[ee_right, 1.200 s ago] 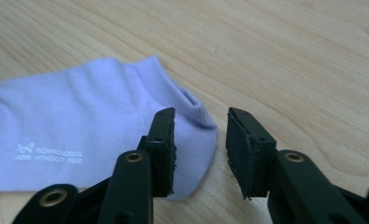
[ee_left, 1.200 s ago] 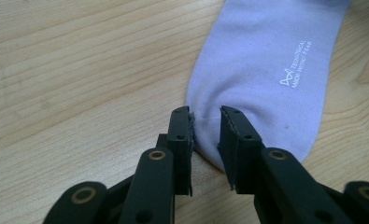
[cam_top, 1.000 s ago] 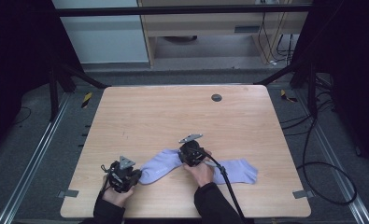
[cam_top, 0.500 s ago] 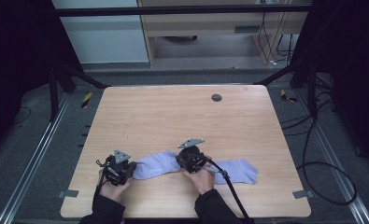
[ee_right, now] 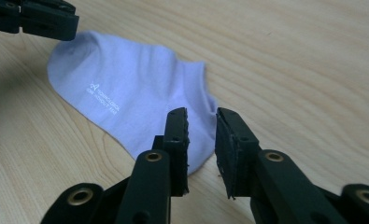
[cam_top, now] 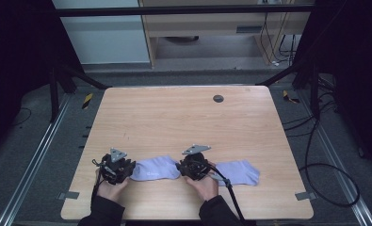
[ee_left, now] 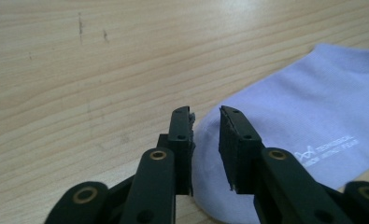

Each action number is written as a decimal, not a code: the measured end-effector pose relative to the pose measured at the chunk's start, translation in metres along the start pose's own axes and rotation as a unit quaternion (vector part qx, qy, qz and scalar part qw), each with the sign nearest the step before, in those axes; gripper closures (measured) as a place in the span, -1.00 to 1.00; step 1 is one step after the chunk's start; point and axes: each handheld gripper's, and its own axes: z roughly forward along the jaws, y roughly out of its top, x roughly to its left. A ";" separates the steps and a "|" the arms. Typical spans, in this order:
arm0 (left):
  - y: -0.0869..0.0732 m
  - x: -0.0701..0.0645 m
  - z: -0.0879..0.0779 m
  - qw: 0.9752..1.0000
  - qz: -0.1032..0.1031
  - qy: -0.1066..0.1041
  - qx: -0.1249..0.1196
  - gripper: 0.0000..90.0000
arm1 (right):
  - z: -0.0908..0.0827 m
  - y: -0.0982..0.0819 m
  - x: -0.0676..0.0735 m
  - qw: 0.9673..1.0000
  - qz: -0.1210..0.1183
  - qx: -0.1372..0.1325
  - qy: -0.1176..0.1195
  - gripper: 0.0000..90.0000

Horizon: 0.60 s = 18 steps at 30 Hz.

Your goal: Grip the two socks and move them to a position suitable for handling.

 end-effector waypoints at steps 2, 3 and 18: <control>0.002 -0.001 -0.005 1.000 -0.004 -0.008 -0.008 0.53 | -0.016 0.002 -0.008 1.000 0.001 -0.008 -0.007 0.51; 0.004 -0.002 -0.007 1.000 -0.004 -0.013 -0.010 0.53 | -0.016 0.002 -0.008 1.000 0.001 -0.008 -0.007 0.51; 0.029 -0.059 -0.011 0.996 0.036 -0.081 -0.019 0.27 | -0.111 -0.041 -0.082 0.996 0.032 -0.042 -0.073 0.27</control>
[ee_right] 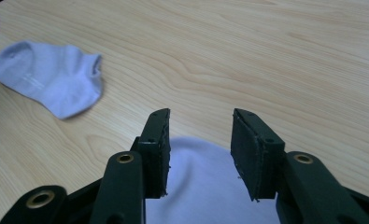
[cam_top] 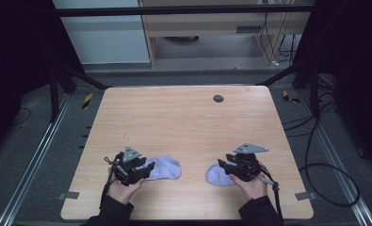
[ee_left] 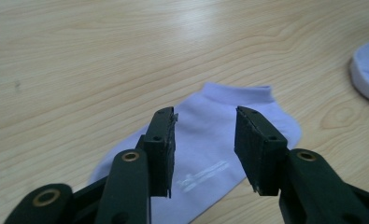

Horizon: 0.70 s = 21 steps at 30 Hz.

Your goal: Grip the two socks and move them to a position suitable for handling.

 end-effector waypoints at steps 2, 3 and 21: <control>0.004 -0.010 0.004 1.000 0.008 -0.006 -0.001 0.25 | -0.009 -0.006 -0.009 1.000 0.002 0.000 -0.010 0.27; 0.006 -0.015 0.006 1.000 0.013 -0.009 0.000 0.25 | -0.013 -0.009 -0.013 1.000 0.002 -0.001 -0.014 0.27; 0.030 -0.092 0.058 0.996 0.069 -0.059 0.022 0.25 | -0.039 -0.045 -0.062 0.997 0.013 0.031 -0.074 0.34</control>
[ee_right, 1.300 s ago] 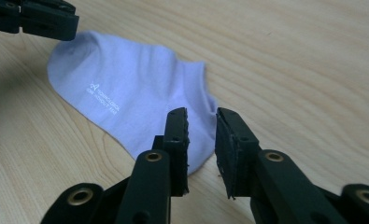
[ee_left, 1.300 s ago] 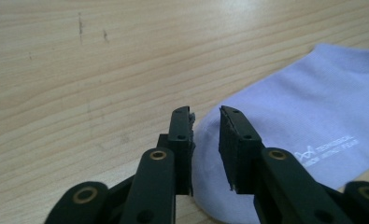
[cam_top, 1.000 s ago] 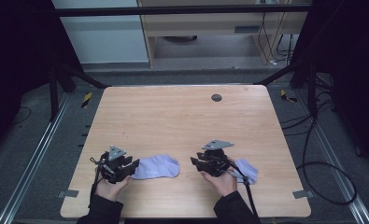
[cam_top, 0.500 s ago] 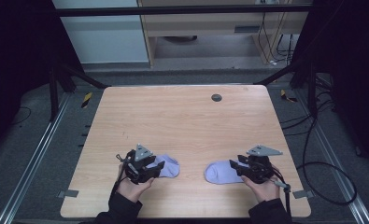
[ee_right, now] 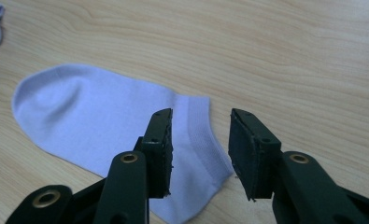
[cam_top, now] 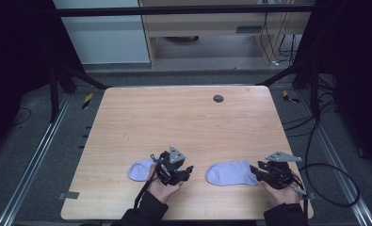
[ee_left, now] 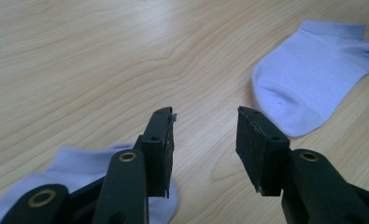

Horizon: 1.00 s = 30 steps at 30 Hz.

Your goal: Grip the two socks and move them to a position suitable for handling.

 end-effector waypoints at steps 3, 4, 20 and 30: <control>0.003 -0.010 0.012 1.000 0.005 -0.007 0.006 0.26 | 0.004 -0.003 -0.003 1.000 0.001 0.010 -0.006 0.36; 0.003 -0.014 0.015 1.000 0.005 -0.010 0.007 0.27 | 0.005 -0.004 -0.005 1.000 0.003 0.012 -0.008 0.37; 0.010 -0.042 0.055 0.999 0.015 -0.025 0.037 0.55 | 0.019 -0.013 -0.014 0.998 0.010 0.054 -0.009 0.62; 0.009 -0.042 0.061 0.999 0.006 -0.020 0.051 0.96 | 0.019 -0.011 -0.012 0.998 0.010 0.066 0.002 0.92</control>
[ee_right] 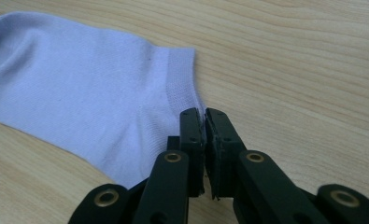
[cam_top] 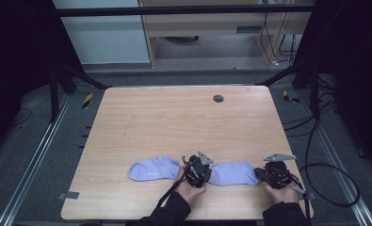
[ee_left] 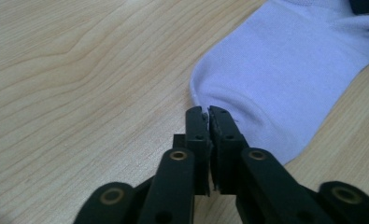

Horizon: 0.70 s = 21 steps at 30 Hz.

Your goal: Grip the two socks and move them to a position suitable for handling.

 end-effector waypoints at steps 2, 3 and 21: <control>0.000 0.001 -0.002 1.000 0.000 -0.004 0.001 0.97 | -0.003 0.001 0.001 1.000 0.001 -0.001 0.005 0.92; 0.000 0.001 -0.004 1.000 0.002 -0.004 -0.001 0.97 | -0.005 0.002 0.002 1.000 0.003 -0.003 0.008 0.93; -0.024 0.032 -0.067 1.000 0.010 -0.014 -0.005 0.98 | -0.030 0.019 0.060 0.996 -0.038 -0.033 0.072 0.92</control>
